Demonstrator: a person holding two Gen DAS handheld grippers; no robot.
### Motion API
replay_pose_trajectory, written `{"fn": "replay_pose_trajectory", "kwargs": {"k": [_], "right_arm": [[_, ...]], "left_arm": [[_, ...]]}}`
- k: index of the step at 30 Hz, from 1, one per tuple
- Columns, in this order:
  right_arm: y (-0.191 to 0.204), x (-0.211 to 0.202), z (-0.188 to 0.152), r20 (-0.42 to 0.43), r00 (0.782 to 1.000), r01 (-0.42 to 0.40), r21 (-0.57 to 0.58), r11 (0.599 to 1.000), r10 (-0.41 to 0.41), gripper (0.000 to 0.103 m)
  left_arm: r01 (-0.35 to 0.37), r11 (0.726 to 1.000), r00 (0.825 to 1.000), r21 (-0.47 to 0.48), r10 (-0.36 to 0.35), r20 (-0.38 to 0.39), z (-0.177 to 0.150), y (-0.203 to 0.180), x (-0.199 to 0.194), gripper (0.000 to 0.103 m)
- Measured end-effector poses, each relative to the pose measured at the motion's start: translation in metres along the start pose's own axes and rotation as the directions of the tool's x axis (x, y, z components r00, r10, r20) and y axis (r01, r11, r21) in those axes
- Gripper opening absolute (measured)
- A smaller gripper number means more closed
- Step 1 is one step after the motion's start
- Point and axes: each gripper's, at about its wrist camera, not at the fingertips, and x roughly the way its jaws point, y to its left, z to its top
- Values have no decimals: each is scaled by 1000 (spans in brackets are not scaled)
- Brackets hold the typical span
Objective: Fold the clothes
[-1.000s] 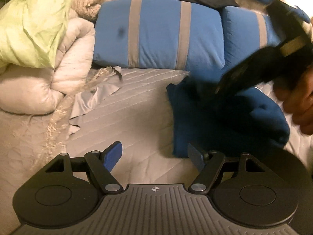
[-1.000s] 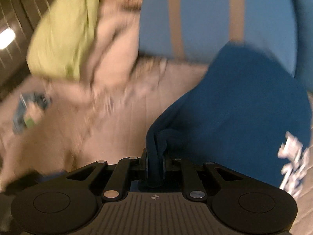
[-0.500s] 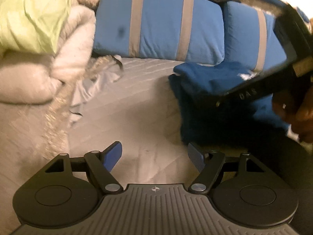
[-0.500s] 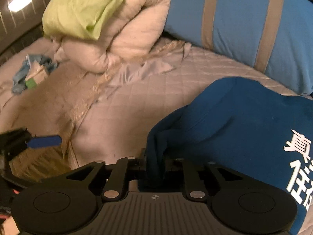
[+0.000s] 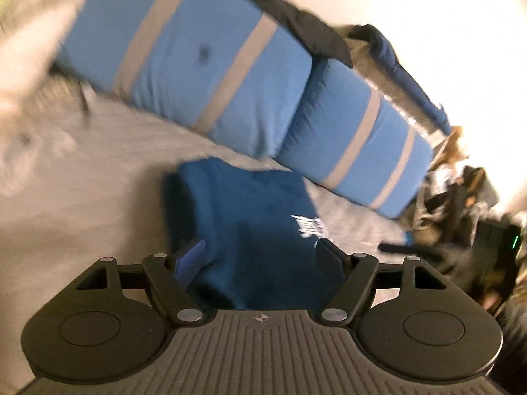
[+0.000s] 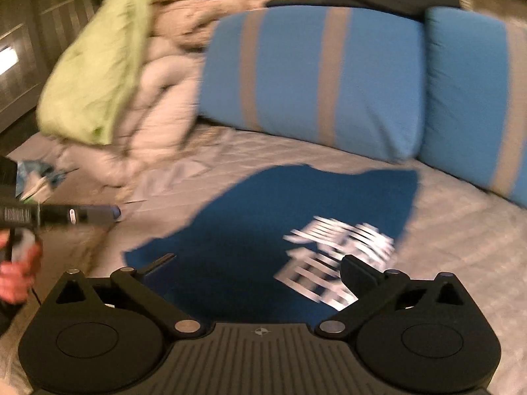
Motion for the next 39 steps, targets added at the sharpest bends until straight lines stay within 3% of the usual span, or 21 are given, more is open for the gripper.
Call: {"fn": "replay_pose_trajectory", "kwargs": {"k": [6,13,16,20,22,23,32,39], "right_arm": [[-27,-22,-21,5,999,48,36,998,-48,103],[-38,-31,-37,-2,997,74,19,997,-74,103],[-41,-33,-39,1,998,66,28,997,-67,103],[-41,-32,-40,3,998,65,29,997,-66,103],[-41,-32,-40,3,998,65,28,997,-65,103],[-40,-32,-40,4,998,66,27,997,-66,103],[-40,-30,-39,0,997,71,25,997,-71,103],[-42,-28,-40,-9,997,80,31,996,-80,103]], "left_arm": [[23,989,984,-147,-49,-171,6,21,38,67],[-66,984,975,-164,29,-219,5,30,44,65],[-73,981,972,-180,29,-232,4,35,46,64],[-58,979,968,-194,8,-249,6,36,48,51],[-69,980,964,-188,17,-267,7,35,48,32],[-84,979,960,-186,29,-278,6,34,48,15],[-174,977,969,-124,147,-197,14,31,13,12],[-335,939,909,72,342,-237,-5,23,44,12]]}}
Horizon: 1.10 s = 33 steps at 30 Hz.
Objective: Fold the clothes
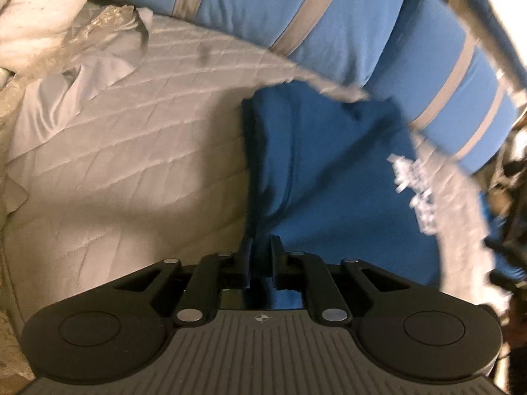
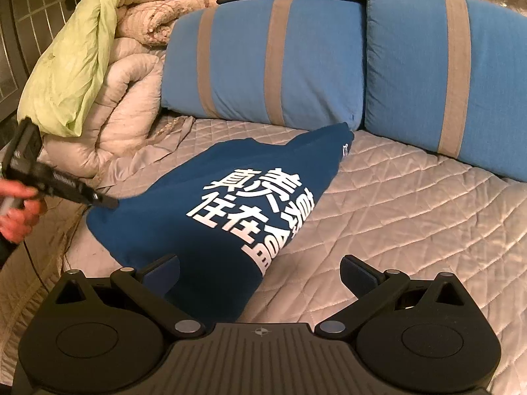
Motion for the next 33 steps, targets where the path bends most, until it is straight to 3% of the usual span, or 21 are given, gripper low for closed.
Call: {"fn": "replay_pose_trajectory", "kwargs": {"k": [4,7,9,10,12,15,16,20,21,25,31,33], "right_arm": [[-1,-1,-1,-9,1000,15,-8,1000,-15,103],[-5,-3,0,-7,1000,18,-7,1000,-18,103],[-7,-4,1,-5,1000,21,-5,1000,-21,103],[-8,-4,2,-4,1000,24,-4,1000,-24,103],[-8,-3,3,-4,1000,30,0,1000,-30,103],[-9,1,5,-8,1000,31,9,999,-30,103],[-9,3,6,-9,999,30,10,999,-30,103],[-9,9,8,-15,999,29,15,999,-29,103],[-9,11,9,-19,999,27,16,1000,-26,103],[-14,17,15,-32,999,14,28,1000,-13,103],[-32,29,32,-35,999,18,79,997,-16,103],[-39,37,38,-34,999,14,106,994,-11,103]], "left_arm": [[-75,992,997,100,74,17,-9,-12,7,14],[-106,982,994,155,100,41,-11,-17,4,27],[-93,985,995,144,86,53,-8,-14,-1,48],[-86,987,995,136,78,58,-7,-12,-3,54],[3,997,998,73,-7,65,-3,-2,-8,68],[151,987,988,-53,-149,38,3,15,-2,77],[189,978,982,-91,-187,29,4,20,2,78],[163,980,985,-116,-168,-29,-1,30,29,78],[190,972,980,-139,-197,-35,-4,36,34,78],[324,911,941,-256,-339,-15,-16,63,48,78],[440,849,879,-294,-474,-53,-24,72,57,76],[457,831,865,-317,-498,-60,-26,72,65,57]]}}
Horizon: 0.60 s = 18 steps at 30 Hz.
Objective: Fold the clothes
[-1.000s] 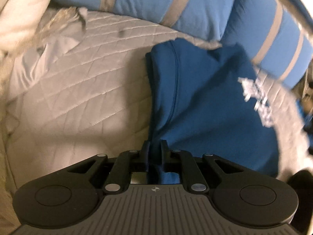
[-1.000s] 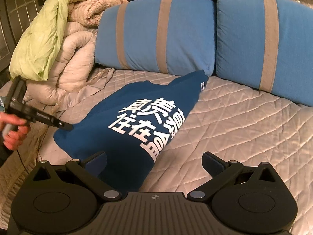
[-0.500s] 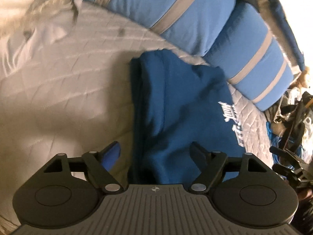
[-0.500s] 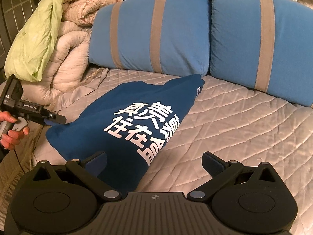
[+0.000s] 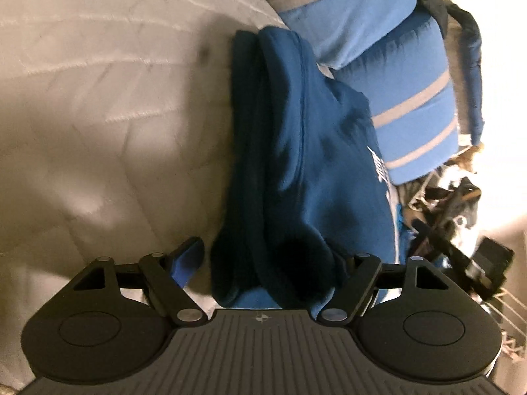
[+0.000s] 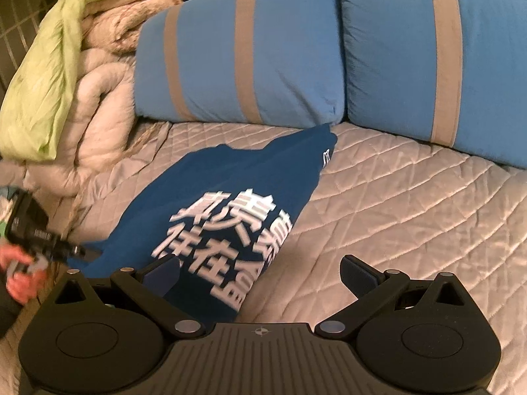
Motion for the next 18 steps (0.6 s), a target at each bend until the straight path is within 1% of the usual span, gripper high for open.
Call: {"fn": "replay_pose_trajectory", "kwargs": {"k": [2,3,6,10,13,16,17,18], "right_arm": [[-6,9,7,-1,1000,-3,28,1000,3,103],[-9,17,12,-2,1000,-4,42,999,4,103],[-18,38,23,3,1000,24,69,997,-24,103],[-34,70,39,1,1000,29,131,991,-29,103],[-48,100,49,-9,1000,-6,211,977,8,102],[-62,131,53,-24,997,-63,307,950,74,101],[-65,141,54,-30,994,-86,335,938,102,100],[-67,151,54,-35,992,-103,359,928,124,94]], "left_arm": [[34,998,999,-48,-35,-11,-2,6,10,38],[52,996,998,-70,-54,-15,-4,9,15,35],[75,995,997,-62,-75,5,-8,12,15,32],[62,998,998,-34,-61,29,-12,7,12,32],[37,999,999,-10,-37,40,-12,-1,11,31],[-3,1000,998,24,2,57,-15,-9,8,31],[-19,999,998,40,17,64,-16,-11,7,30],[-35,998,997,56,31,71,-18,-13,5,29]]}}
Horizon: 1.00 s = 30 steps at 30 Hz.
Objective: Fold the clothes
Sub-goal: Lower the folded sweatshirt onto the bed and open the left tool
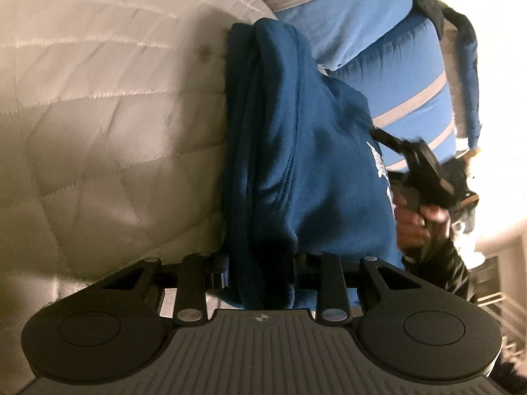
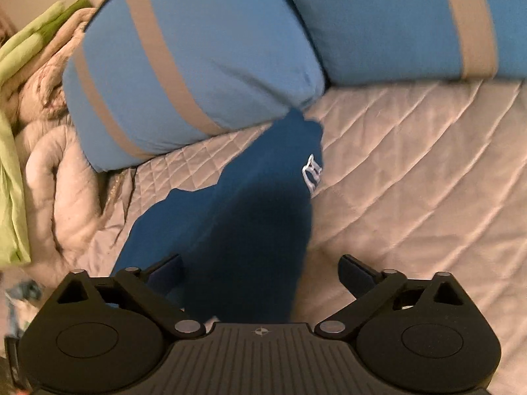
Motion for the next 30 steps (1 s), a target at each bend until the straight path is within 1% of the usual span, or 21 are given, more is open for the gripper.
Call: {"fn": "replay_pose_trajectory", "kwargs": {"k": [1,2,4,5,6,7,10,13,15,16,17,18,19,20,21,22,23,24,25,26,30], "right_arm": [[-3,9,1,-12,1000,-18,24,1000,19,87],[-6,18,2,-24,999,-36,47,998,38,83],[-9,30,2,-36,998,-56,84,995,59,49],[-8,33,1,-37,998,-56,96,994,60,44],[-2,30,0,-30,998,-45,69,997,47,32],[4,27,-1,-21,999,-33,39,999,34,26],[26,8,0,26,999,-29,-49,998,30,24],[56,-12,13,90,993,-62,-122,991,73,23],[85,-26,33,138,983,-92,-181,979,118,23],[99,-33,42,160,977,-106,-211,972,142,23],[116,-34,53,192,970,-99,-244,965,148,24],[133,-34,64,225,962,-87,-276,957,153,28],[149,-34,75,257,953,-75,-308,949,159,38],[162,-27,85,276,952,-31,-350,936,135,52],[173,-17,91,282,956,33,-385,922,84,91],[181,-8,93,303,953,112,-392,913,13,102],[187,-3,91,324,945,184,-402,897,-49,103],[193,0,87,329,939,240,-424,873,-98,103],[196,1,82,331,935,273,-438,856,-128,103],[196,-3,77,332,933,286,-449,846,-139,103],[200,-29,53,362,919,329,-478,815,-158,103]], "left_arm": [[-15,1000,1000,16,15,9,-1,-4,-2,29],[-31,999,999,32,31,19,-2,-9,-3,28],[-47,997,998,62,43,52,-4,-21,-10,26],[-54,996,996,76,49,69,-5,-27,-14,25],[-66,993,994,98,56,94,-5,-34,-20,24],[-78,990,991,121,64,121,-5,-41,-27,23],[-120,975,976,187,82,202,-4,-62,-47,22],[-145,967,952,212,78,294,6,-78,-79,22],[-156,963,934,220,71,350,15,-89,-104,23],[-185,958,911,220,83,404,22,-96,-116,24],[-218,951,883,218,97,460,30,-103,-128,28],[-287,936,846,205,147,513,35,-108,-135,31],[-360,914,801,187,200,564,39,-114,-142,36],[-431,887,750,164,251,612,44,-119,-148,43],[-498,856,693,137,297,657,49,-124,-155,45],[-511,850,679,131,305,668,47,-127,-160,45],[-515,848,672,128,306,675,45,-129,-164,46],[-519,845,665,125,307,681,42,-132,-169,54],[-517,847,661,128,300,688,37,-133,-172,60],[-513,848,659,131,291,694,31,-134,-174,69],[-544,826,656,151,306,690,12,-144,-162,73]]}}
